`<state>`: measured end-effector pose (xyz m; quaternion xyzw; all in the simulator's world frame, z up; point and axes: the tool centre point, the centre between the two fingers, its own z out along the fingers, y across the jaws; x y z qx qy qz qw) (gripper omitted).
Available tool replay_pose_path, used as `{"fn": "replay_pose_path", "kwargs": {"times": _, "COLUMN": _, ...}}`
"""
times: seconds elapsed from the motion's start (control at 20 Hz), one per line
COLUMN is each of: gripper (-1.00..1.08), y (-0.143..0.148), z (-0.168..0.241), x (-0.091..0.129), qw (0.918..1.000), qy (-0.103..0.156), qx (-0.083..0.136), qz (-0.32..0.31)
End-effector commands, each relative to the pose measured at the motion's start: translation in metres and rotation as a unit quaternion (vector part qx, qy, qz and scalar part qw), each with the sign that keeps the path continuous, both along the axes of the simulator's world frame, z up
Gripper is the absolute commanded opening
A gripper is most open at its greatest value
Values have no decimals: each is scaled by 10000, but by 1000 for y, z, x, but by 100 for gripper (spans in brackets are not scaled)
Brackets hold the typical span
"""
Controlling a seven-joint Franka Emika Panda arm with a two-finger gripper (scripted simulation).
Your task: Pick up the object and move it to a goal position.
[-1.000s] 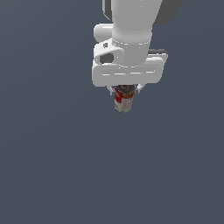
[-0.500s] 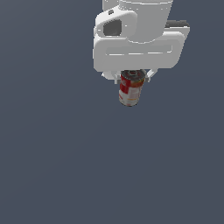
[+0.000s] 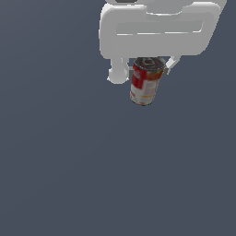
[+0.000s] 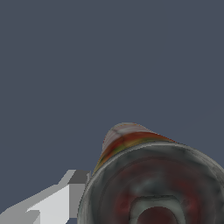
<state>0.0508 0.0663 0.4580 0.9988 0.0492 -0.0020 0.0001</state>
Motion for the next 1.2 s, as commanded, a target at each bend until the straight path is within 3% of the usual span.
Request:
{"fn": "replay_pose_path", "kwargs": {"times": 0.0, "gripper": -100, "y": 2, "z": 12, "x": 3, "qw": 10000, "qy": -20, "qx": 2, "qz": -1}}
{"fn": "replay_pose_path", "kwargs": {"times": 1.15, "gripper": -100, "y": 9, "z": 44, "x": 17, "qw": 10000, "qy": -20, "qx": 2, "qz": -1}}
